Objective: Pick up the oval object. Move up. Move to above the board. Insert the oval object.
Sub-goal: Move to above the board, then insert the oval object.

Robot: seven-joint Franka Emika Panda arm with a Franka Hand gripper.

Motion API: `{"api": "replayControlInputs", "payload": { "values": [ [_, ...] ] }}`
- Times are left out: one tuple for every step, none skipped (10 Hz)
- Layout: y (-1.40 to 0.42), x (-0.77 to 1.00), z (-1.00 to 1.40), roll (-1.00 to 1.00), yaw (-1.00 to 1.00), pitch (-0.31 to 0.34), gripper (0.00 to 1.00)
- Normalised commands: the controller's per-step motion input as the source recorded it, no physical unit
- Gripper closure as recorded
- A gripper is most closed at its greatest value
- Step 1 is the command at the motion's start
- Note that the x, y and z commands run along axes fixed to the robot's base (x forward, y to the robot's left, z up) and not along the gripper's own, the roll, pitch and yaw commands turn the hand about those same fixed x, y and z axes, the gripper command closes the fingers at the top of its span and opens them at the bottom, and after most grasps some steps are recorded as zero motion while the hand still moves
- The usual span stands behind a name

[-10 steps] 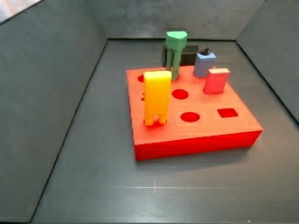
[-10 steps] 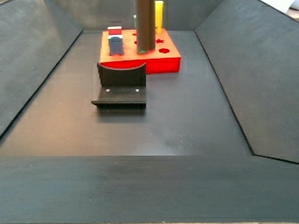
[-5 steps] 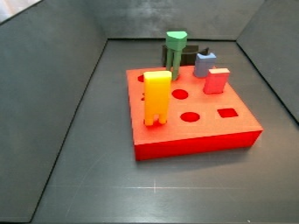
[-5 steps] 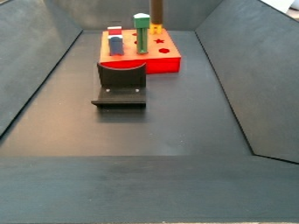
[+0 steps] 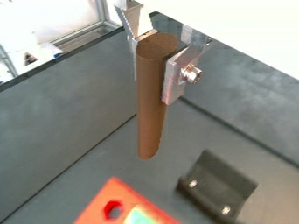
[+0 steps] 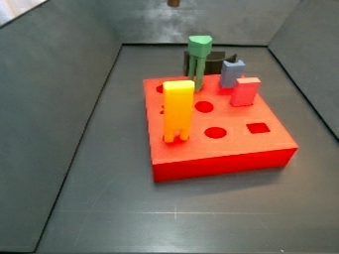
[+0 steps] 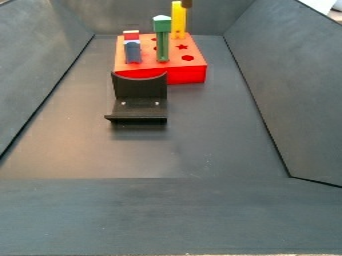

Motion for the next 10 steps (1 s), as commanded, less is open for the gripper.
{"api": "replayControlInputs", "payload": {
  "values": [
    [-1.0,-0.2,0.01,0.0,0.01,-0.011,1.0],
    [-1.0,-0.21,0.01,0.0,0.01,-0.01,1.0],
    [-1.0,-0.21,0.01,0.0,0.01,-0.011,1.0],
    [-1.0,-0.21,0.01,-0.01,0.01,-0.006,1.0],
    [-1.0,-0.22,0.01,0.0,0.01,-0.009,1.0],
    [-0.88,-0.2,0.02,-0.01,0.01,-0.004,1.0],
    [-0.59,-0.12,0.02,-0.01,0.01,-0.002,1.0],
    [-0.36,-0.06,0.01,-0.01,0.01,0.003,1.0],
    [-0.19,-0.02,0.0,-0.01,0.01,0.008,1.0],
    [0.0,0.45,-0.02,-0.02,-0.67,-0.066,1.0]
  ]
}}
